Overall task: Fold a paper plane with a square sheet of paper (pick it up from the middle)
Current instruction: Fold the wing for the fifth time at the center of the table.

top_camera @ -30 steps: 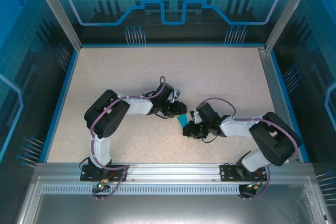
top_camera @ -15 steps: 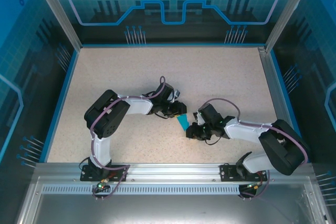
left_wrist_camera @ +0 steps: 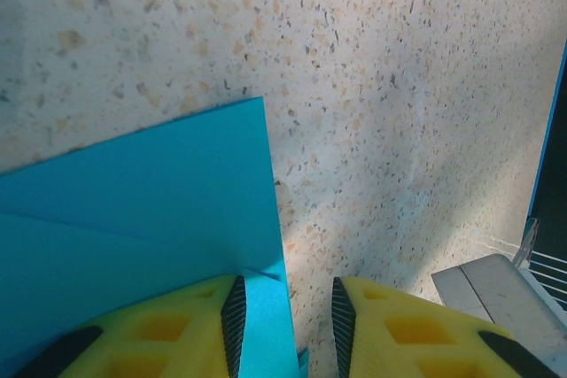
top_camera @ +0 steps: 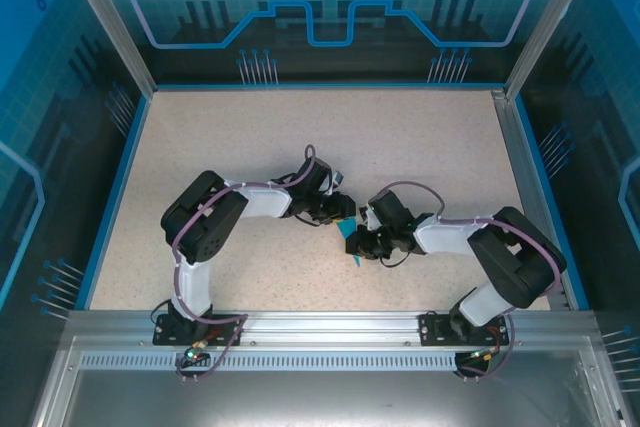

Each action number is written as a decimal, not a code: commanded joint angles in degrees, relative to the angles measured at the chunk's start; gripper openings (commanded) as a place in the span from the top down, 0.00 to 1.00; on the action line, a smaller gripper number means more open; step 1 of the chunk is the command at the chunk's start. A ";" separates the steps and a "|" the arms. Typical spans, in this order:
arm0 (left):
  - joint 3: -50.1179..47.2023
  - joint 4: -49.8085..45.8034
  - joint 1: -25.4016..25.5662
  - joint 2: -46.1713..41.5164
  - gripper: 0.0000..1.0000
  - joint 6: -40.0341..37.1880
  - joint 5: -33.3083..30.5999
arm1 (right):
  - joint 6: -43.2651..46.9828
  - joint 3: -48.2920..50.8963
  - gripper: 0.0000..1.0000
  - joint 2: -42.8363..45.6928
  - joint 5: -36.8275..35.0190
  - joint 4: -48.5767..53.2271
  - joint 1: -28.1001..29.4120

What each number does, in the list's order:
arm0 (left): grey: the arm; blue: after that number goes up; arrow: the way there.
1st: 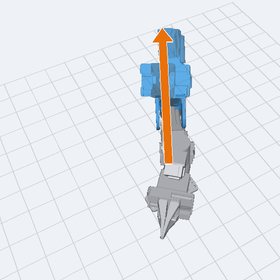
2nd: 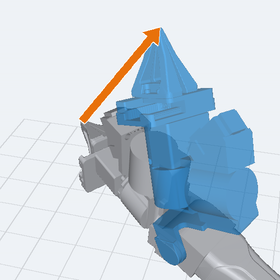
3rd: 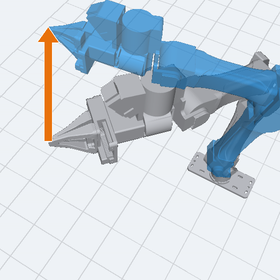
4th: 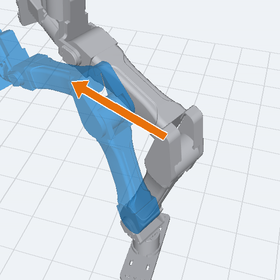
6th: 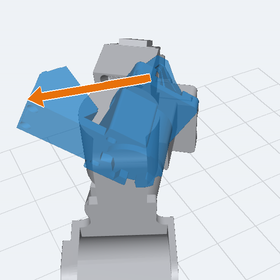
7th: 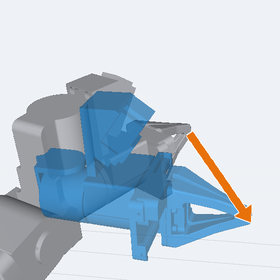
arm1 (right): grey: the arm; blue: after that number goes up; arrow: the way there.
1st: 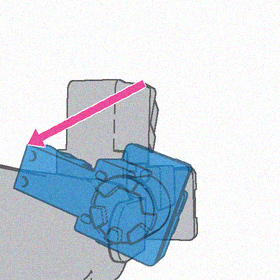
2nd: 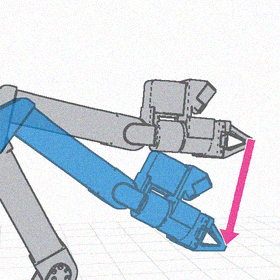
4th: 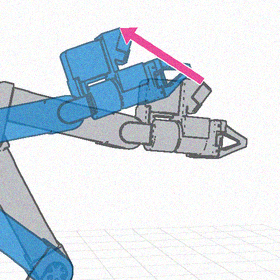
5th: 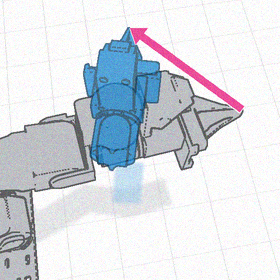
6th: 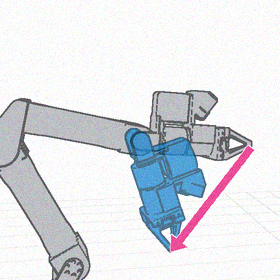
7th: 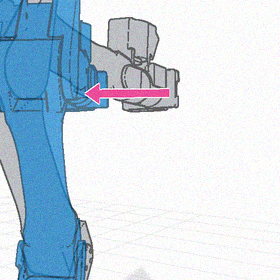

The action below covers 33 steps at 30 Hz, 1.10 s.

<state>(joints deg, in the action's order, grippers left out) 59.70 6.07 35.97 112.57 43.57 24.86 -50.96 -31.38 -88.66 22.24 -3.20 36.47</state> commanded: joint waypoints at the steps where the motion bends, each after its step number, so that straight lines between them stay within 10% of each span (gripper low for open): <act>1: -0.99 -6.57 -0.06 3.79 0.65 -0.95 -5.41 | 1.62 2.94 0.83 -0.26 0.52 5.52 -0.08; 33: 3.58 -9.70 0.21 0.16 0.59 -1.88 -4.11 | 3.91 5.18 0.72 21.80 -9.94 19.32 -9.13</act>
<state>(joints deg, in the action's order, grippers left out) 62.26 2.07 36.16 112.81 43.44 24.43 -46.24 -25.98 -67.09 13.93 15.18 28.08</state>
